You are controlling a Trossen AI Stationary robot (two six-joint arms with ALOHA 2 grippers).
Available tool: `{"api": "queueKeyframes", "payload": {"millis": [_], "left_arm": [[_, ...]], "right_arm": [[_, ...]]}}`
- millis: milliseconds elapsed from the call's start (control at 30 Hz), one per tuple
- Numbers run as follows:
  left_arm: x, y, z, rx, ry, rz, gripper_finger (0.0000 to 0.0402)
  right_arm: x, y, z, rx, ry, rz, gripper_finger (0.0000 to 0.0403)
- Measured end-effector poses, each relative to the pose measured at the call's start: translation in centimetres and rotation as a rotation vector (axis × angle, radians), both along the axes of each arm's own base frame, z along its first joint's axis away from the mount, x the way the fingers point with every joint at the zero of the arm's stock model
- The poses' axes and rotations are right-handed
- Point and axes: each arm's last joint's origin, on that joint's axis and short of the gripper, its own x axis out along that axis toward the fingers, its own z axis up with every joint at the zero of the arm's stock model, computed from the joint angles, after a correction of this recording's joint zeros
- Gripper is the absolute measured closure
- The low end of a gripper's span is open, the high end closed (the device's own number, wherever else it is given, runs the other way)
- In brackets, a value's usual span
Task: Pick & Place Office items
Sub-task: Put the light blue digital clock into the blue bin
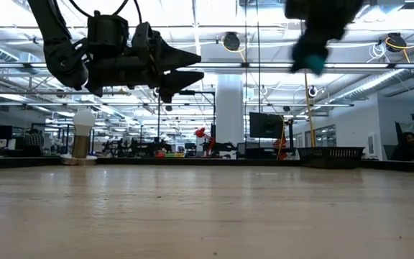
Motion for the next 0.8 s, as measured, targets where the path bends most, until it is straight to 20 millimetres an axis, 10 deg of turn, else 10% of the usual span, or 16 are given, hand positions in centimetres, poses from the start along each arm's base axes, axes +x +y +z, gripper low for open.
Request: {"api": "queueKeyframes", "payload": {"millis": [800], "left_arm": [[0.4, -1.6, -0.3, 0.091, 0.015, 0.008, 0.0295]], "right_arm": [[-8.5, 21.5, -6.2, 0.286, 0.768, -0.018, 0.0258]]}}
